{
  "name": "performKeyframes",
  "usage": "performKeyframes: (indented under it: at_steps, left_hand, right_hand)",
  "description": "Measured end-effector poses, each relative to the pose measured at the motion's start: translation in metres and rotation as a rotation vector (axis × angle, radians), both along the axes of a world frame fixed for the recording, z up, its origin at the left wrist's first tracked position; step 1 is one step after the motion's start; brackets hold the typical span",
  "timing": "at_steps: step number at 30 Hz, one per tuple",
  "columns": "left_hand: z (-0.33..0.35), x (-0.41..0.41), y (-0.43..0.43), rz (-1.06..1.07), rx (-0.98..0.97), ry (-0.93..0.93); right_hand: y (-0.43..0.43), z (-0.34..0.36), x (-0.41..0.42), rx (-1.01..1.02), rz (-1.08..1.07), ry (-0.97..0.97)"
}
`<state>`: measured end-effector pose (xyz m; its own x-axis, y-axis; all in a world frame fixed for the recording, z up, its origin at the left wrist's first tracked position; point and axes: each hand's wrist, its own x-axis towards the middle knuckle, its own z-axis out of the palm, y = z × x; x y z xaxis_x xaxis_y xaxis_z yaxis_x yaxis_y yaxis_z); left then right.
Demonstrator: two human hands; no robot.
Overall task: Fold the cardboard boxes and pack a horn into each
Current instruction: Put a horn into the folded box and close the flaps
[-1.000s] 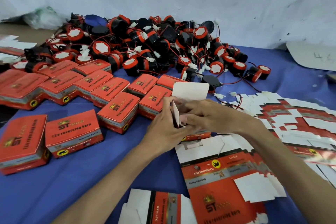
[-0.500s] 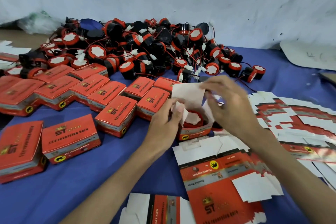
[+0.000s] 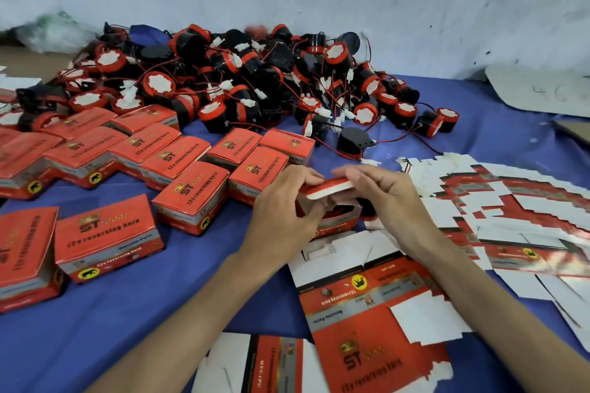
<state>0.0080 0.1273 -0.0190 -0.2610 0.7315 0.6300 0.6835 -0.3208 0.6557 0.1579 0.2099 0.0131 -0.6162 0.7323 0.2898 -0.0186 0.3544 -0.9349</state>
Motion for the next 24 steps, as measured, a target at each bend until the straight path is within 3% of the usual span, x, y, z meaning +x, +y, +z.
performKeyframes:
  at_steps: [4, 9, 13, 16, 19, 24]
  left_hand:
    - [0.0, -0.005, -0.007, -0.062, -0.057, 0.033]
    - [0.005, -0.012, -0.007, -0.043, 0.01, 0.175]
    - [0.002, -0.015, -0.008, -0.049, 0.081, 0.322]
    - [0.0, -0.017, -0.009, -0.076, 0.086, 0.366]
    - [-0.002, -0.02, -0.01, -0.115, 0.071, 0.403]
    - [-0.004, -0.02, -0.011, -0.147, 0.011, 0.394]
  right_hand:
    - [-0.002, -0.008, 0.005, 0.21, -0.084, -0.104]
    - [-0.006, -0.013, 0.005, 0.501, -0.187, -0.183]
    - [-0.007, -0.01, 0.012, 0.996, -0.33, -0.418]
    - [-0.003, -0.008, 0.017, 0.939, -0.227, -0.601]
    - [0.001, -0.008, 0.022, 0.843, -0.008, -0.507]
    - [0.006, -0.013, 0.023, 0.842, 0.011, -0.399]
